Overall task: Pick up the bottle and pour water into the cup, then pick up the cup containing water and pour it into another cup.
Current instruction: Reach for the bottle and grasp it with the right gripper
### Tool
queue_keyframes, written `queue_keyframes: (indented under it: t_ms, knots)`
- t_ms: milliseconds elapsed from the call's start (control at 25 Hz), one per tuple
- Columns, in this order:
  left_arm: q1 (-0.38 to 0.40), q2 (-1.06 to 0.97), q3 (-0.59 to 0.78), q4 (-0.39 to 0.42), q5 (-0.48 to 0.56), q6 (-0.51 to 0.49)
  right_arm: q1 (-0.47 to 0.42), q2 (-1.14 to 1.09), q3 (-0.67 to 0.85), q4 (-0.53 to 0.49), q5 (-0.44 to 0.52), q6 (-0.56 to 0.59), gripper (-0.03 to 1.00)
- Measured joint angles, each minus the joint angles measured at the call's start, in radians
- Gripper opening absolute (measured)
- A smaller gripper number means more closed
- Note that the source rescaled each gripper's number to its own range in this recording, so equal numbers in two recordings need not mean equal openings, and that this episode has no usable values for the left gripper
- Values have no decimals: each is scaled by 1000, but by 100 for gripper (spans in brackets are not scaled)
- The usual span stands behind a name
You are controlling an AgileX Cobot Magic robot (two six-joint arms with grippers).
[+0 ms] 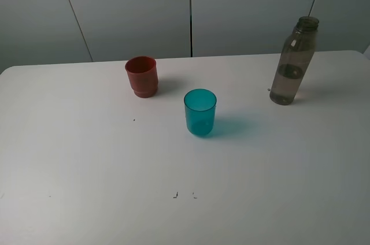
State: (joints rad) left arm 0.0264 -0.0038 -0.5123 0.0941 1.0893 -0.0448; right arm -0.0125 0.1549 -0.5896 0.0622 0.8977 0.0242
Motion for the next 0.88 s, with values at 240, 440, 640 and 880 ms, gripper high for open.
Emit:
queue_keyframes:
  t_ms: [240, 440, 640, 880]
  knots:
    - [0, 0, 0, 0, 0, 0, 0, 199, -12, 191, -224, -208, 100]
    - [0, 0, 0, 0, 0, 0, 0, 423, -12, 239, -291, -317, 100]
    - [0, 0, 0, 0, 0, 0, 96, 640, -12, 241, -387, -420, 100]
    - [0, 0, 0, 0, 0, 0, 240, 900, -12, 253, -562, -471, 100]
